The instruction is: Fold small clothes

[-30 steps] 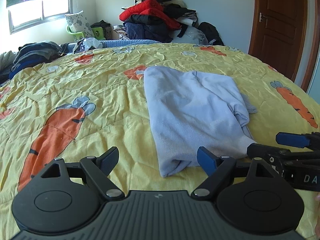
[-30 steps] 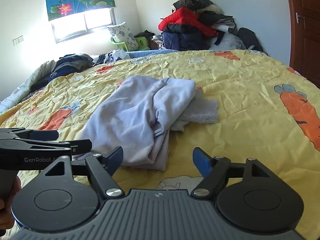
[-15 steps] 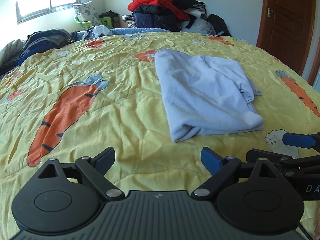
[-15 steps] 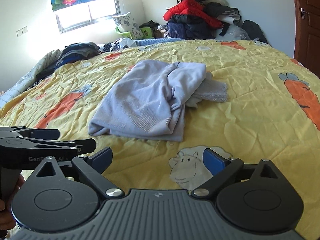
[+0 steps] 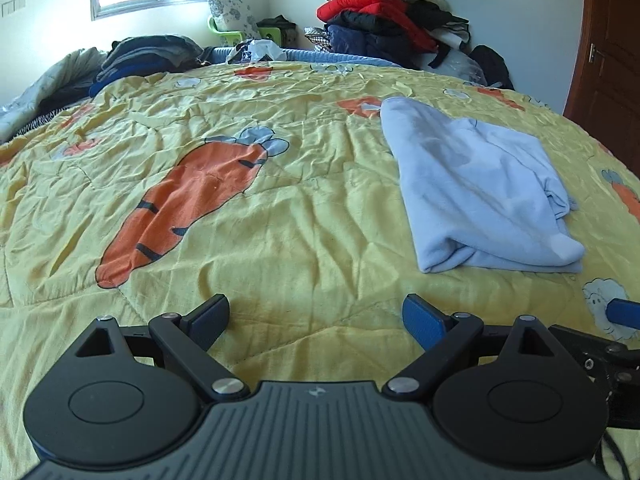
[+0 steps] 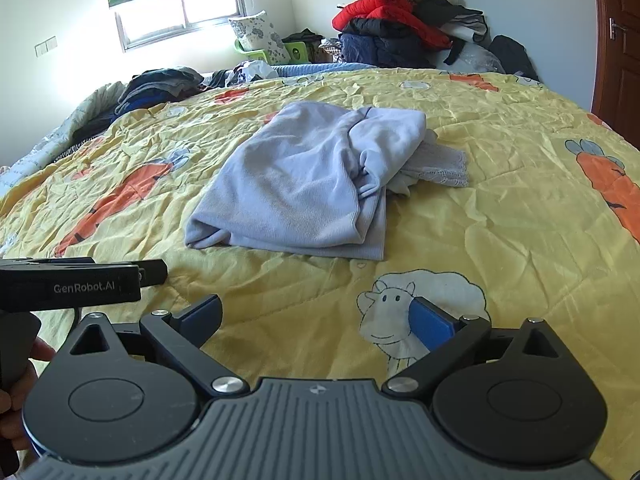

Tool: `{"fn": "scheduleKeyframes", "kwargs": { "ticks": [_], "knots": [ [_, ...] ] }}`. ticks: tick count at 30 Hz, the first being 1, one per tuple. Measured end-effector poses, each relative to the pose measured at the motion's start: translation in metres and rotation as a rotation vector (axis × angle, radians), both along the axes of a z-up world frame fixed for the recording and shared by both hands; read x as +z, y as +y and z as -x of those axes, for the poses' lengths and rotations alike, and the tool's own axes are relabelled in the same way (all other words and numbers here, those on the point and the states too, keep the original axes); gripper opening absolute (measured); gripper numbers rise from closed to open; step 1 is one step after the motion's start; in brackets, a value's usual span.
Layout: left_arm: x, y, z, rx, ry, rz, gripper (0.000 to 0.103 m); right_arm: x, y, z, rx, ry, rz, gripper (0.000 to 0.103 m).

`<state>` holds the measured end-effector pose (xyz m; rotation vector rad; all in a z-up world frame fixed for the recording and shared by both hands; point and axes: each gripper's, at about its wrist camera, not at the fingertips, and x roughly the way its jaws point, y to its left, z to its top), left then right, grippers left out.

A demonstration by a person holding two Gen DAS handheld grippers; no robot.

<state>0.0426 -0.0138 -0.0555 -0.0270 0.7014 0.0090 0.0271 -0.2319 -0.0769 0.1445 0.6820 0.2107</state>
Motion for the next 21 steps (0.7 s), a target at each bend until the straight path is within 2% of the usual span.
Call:
{"fn": "scheduleKeyframes", "kwargs": {
  "ticks": [8,21],
  "knots": [
    [-0.0055,-0.0005,-0.0007,0.003,-0.01,-0.008,0.103,-0.001,0.0014,0.0011,0.004,-0.001,0.006,0.1],
    [-0.0082,-0.0029,0.0,0.007,-0.023,-0.019,0.103,-0.0018,0.0023,0.0011,0.0,-0.004,0.009,0.1]
  ]
}}
